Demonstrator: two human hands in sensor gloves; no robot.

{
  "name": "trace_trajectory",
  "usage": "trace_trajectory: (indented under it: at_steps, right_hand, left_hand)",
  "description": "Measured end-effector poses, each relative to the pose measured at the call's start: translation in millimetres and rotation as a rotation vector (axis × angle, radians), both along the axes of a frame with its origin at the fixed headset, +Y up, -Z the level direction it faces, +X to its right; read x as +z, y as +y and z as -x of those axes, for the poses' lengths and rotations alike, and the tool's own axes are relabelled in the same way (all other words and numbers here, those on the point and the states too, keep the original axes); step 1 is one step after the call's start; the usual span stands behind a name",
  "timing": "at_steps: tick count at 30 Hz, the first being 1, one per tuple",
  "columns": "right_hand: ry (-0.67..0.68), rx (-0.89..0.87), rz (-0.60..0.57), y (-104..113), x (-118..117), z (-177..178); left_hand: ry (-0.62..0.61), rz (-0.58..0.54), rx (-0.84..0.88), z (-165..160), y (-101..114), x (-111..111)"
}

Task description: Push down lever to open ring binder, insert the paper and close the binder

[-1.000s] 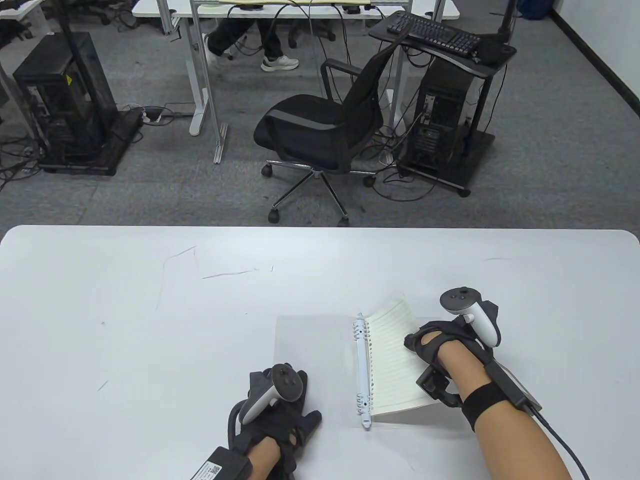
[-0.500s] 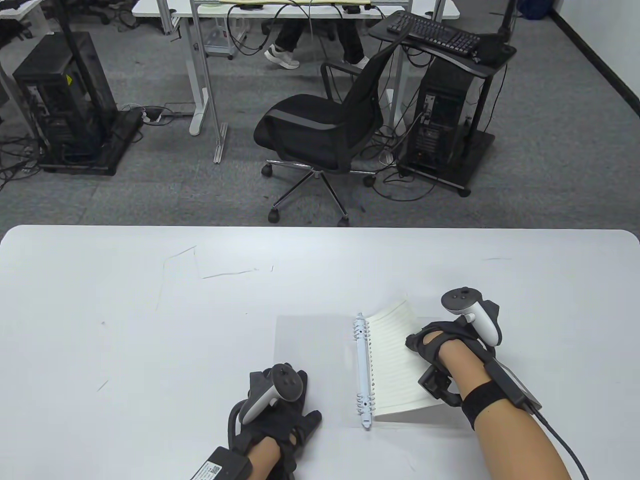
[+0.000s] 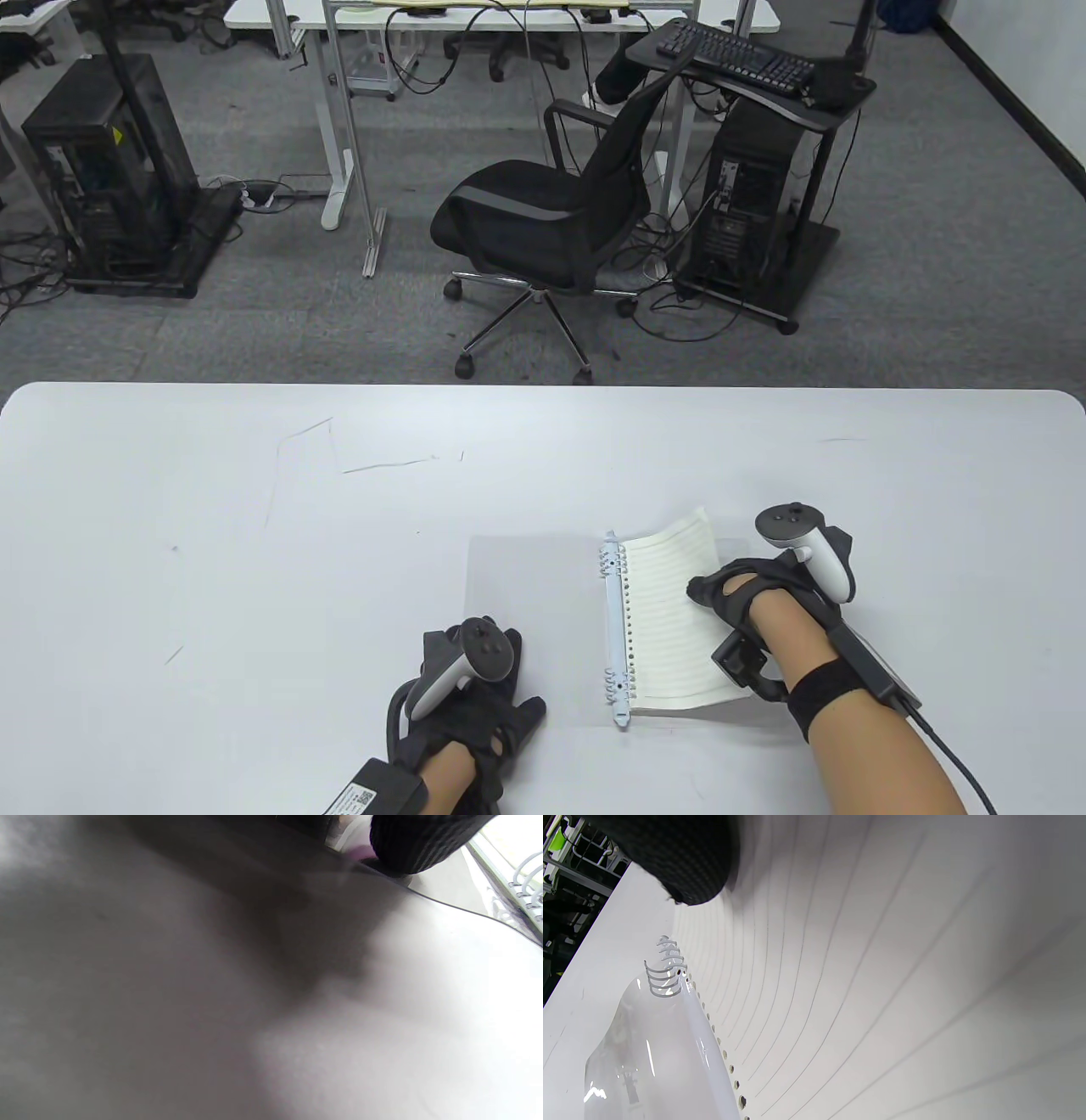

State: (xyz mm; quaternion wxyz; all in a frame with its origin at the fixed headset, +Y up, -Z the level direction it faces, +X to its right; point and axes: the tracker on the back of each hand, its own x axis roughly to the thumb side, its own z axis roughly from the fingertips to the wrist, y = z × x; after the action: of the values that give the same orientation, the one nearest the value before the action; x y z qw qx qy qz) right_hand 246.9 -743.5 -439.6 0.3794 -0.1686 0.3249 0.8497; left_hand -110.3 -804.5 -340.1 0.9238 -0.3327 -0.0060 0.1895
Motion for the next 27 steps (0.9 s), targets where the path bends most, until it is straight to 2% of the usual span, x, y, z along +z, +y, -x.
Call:
trace_trajectory:
  at_steps: [5, 10, 13, 16, 18, 20, 24, 27]
  right_hand:
    - [-0.052, -0.055, 0.015, -0.8, 5.6, -14.0]
    - [-0.104, -0.011, -0.086, 5.2, 16.1, -32.0]
    - [-0.079, 0.082, -0.280, 15.9, 27.6, -38.6]
    - [0.054, 0.185, -0.505, 20.4, 46.6, -35.0]
    - [0.178, 0.238, -0.594, 13.8, 59.9, -28.6]
    - [0.261, 0.334, -0.600, 3.0, 71.9, -24.1]
    - [0.310, 0.523, -0.592, -11.1, 80.4, -26.2]
    - [0.314, 0.567, -0.503, -15.6, 80.0, -34.2]
  left_hand:
    - [0.000, 0.000, 0.000, 0.0, 0.0, 0.0]
    - [0.000, 0.000, 0.000, 0.0, 0.0, 0.0]
    - [0.000, 0.000, 0.000, 0.0, 0.0, 0.0]
    - [0.000, 0.000, 0.000, 0.0, 0.0, 0.0]
    - [0.000, 0.000, 0.000, 0.0, 0.0, 0.0]
    - [0.000, 0.000, 0.000, 0.0, 0.0, 0.0]
    - [0.000, -0.001, 0.001, 0.0, -0.1, 0.0]
    - [0.000, -0.003, 0.003, 0.5, -0.3, 0.2]
